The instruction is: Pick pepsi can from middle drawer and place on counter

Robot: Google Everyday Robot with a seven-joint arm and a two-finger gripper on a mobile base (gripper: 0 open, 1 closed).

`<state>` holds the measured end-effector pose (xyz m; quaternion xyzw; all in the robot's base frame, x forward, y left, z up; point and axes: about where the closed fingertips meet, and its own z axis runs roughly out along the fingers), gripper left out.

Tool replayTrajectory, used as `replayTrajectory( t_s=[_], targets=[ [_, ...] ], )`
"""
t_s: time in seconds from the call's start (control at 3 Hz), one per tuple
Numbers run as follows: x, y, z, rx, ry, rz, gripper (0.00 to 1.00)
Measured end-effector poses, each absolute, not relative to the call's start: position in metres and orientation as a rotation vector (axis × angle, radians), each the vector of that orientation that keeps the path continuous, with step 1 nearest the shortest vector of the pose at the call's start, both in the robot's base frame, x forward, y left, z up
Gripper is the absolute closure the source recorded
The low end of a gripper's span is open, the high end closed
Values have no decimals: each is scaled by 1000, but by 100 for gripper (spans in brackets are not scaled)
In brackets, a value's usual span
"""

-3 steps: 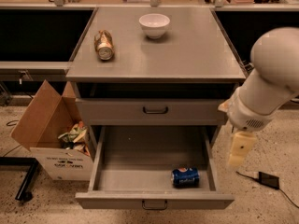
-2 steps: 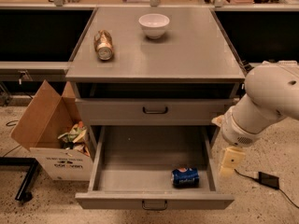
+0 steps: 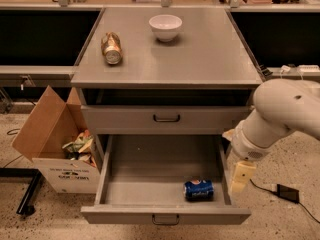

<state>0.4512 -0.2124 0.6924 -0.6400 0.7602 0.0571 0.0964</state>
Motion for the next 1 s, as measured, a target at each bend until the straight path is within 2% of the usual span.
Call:
replayTrajectory(
  t_s=[0.67,1.0],
  targets=[
    [481,-210,572,-2028,2139,220,0],
    [494,-204,540,-2062,2095,236,0]
  ],
)
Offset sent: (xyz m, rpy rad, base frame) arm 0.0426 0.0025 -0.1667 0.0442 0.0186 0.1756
